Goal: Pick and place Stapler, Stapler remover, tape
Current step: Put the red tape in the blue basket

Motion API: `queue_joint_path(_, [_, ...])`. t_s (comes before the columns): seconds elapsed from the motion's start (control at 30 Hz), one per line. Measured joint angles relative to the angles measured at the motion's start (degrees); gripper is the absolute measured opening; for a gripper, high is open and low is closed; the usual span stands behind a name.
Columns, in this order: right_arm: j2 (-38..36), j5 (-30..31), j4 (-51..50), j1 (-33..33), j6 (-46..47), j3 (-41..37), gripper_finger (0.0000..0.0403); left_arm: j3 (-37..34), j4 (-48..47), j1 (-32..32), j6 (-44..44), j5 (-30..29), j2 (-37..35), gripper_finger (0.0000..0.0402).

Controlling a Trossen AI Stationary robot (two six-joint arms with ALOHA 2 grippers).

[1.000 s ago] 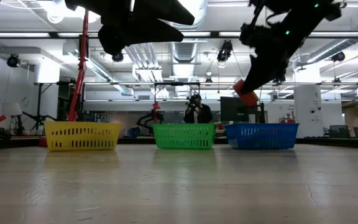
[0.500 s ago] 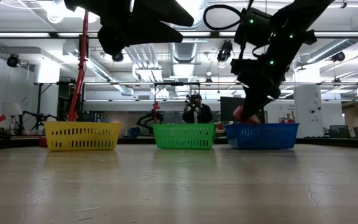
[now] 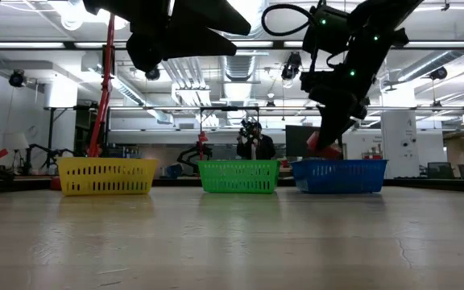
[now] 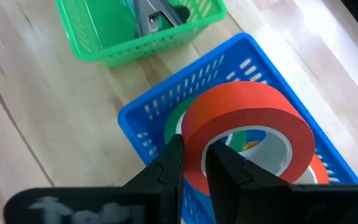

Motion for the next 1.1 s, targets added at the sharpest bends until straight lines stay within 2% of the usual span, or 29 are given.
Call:
queue_joint_path(0.27, [0.6, 0.5, -2.0, 0.0, 0.7, 0.7, 0.0053, 0.0, -0.3, 0.0, 0.0, -0.1, 0.0, 0.0184])
queue_joint_path(0.73, [6.1, 0.7, -1.0, -0.1, -1.1, 1.1, 0.0062, 0.0, -0.7, 0.0, -0.1, -0.1, 0.0, 0.0184])
queue_joint_path(1.1, [3.5, 2.9, 1.5, 0.2, -2.2, 1.2, 0.0155, 0.0, -1.1, 0.1, -0.2, -0.7, 0.0, 0.0184])
